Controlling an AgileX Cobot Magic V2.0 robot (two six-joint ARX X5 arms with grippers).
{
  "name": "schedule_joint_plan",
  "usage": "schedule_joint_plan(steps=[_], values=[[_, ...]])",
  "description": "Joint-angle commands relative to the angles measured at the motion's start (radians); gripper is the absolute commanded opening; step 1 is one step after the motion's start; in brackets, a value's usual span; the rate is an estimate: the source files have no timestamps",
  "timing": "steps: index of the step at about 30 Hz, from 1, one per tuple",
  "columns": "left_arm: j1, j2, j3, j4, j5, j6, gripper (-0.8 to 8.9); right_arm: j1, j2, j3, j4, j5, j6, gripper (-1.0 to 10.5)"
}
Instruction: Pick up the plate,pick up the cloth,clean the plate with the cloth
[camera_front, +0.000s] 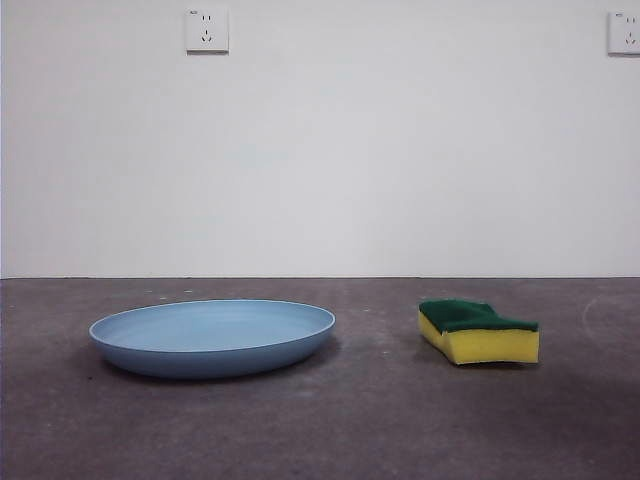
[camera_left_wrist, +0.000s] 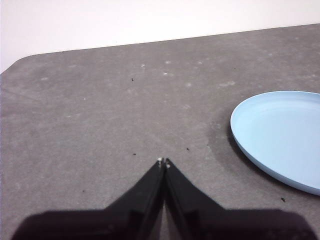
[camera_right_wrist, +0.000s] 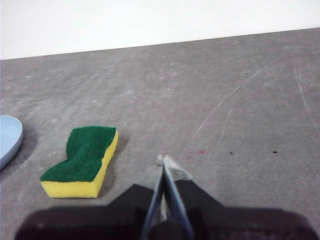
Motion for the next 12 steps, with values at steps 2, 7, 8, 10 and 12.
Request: schedule_joint_plan(steps=[2,7,8,10,12], values=[[0.003,-0.003,-0.015,0.003,0.013,0.006,-0.03,0.002,0.0,-0.011,-0.011,-0.003,0.095,0.0],[0.003,-0.003,-0.015,0.017,0.035,-0.019,-0.03,0.002,0.0,-0.011,0.002,0.0,0.174,0.0],[0.003,-0.003,-0.015,0.029,0.035,-0.019,-0.03,0.002,0.0,-0.011,0.007,0.003,0.174,0.0],[0.003,-0.003,-0.015,0.046,0.037,-0.064,-0.03,0.002,0.0,-0.01,0.007,0.002,0.175,0.0],[0.003,-0.003,-0.014,0.054,0.043,-0.12,-0.04,0.002,0.0,-0.01,0.007,-0.005,0.193,0.0]])
